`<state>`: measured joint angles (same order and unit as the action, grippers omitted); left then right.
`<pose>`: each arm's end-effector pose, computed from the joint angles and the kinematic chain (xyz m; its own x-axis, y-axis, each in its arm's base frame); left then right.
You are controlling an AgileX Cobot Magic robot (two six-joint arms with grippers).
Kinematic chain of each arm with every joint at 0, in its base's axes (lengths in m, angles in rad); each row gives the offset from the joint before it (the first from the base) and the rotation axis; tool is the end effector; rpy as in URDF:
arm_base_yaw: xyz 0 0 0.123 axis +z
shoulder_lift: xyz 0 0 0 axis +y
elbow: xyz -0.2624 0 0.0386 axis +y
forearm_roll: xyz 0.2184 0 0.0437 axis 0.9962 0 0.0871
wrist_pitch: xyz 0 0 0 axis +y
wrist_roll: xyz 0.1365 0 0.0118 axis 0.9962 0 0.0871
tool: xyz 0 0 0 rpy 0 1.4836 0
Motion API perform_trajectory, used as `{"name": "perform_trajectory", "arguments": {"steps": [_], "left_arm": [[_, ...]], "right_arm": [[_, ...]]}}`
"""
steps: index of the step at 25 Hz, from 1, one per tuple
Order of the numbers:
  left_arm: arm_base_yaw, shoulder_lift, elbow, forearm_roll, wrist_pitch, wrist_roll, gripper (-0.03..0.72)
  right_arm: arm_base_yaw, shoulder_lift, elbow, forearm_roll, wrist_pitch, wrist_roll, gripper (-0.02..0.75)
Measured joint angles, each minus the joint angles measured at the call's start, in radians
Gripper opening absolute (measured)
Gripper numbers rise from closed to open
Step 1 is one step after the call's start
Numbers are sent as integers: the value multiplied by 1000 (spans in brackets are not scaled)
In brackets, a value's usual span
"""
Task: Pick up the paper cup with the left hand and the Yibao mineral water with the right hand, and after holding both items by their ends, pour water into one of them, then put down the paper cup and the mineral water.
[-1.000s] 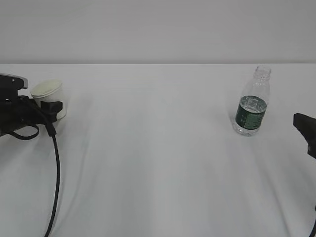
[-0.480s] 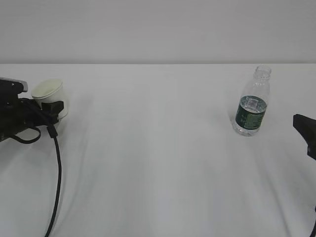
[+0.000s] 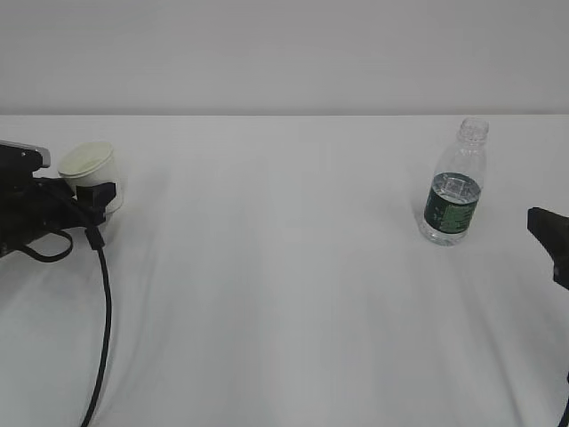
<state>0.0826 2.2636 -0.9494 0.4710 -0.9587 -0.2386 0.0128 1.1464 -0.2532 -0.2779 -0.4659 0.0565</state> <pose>0.4184 -0.0164 0.0595 -0.3038 0.0177 -0.9526 0.2886 0.9546 -0.0743 0.2253 0.0197 0.1878 -0.3171 -0.1945 -0.9282 -0.1926 0.9716 -0.1378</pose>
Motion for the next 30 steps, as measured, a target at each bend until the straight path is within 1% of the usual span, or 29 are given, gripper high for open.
{"name": "perform_trajectory", "arguments": {"steps": [4, 6, 8, 19, 23, 30], "left_arm": [[2, 2, 0, 22, 0, 0, 492], [2, 9, 4, 36, 34, 0, 522], [2, 15, 9, 50, 51, 3, 534], [2, 11, 23, 60, 51, 3, 545], [2, -33, 48, 72, 80, 3, 559], [2, -88, 50, 76, 119, -6, 560]], "right_arm": [[0, 0, 0, 0, 2, 0, 592], [0, 0, 0, 0, 5, 0, 592], [0, 0, 0, 0, 6, 0, 592], [0, 0, 0, 0, 10, 0, 592], [0, 0, 0, 0, 10, 0, 592], [0, 0, 0, 0, 10, 0, 592]]}}
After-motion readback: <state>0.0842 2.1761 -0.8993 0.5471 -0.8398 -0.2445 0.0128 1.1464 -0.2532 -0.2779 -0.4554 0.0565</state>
